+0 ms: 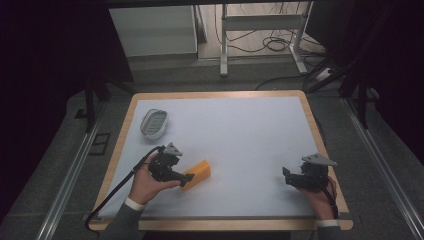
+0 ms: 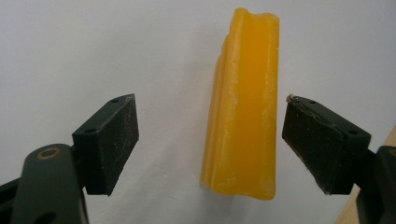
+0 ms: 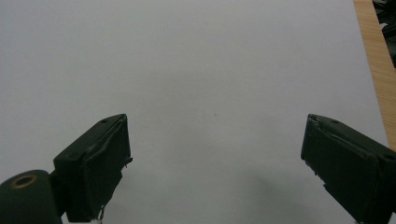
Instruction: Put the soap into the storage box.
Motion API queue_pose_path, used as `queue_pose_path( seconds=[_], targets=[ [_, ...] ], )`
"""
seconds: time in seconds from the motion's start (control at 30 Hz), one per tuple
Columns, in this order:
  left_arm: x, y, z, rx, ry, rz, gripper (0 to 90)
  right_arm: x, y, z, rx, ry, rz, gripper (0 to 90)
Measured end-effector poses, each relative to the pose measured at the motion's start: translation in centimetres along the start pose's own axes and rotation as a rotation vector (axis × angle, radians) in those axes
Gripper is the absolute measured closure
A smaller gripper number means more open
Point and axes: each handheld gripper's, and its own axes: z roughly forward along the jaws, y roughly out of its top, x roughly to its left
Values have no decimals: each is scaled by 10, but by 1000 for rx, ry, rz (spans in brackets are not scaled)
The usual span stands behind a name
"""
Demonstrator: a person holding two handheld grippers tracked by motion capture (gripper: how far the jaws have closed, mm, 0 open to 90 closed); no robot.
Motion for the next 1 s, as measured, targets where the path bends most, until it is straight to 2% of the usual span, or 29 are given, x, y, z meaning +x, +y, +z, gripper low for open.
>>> queue_pose_path(
  seconds=[0.2,0.5,0.63,1.0],
  targets=[
    [-10,9,5,23,8,40,195,0,0,0,1,-2,-3,84],
    [-10,13,24,76,18,40,227,-1,-1,0,5,-5,-2,84],
    [-9,13,32,98,5,39,310,-1,-1,1,6,-5,-1,84],
    [-10,12,39,115,-1,51,418,-1,-2,1,8,-7,-1,84]
  ],
)
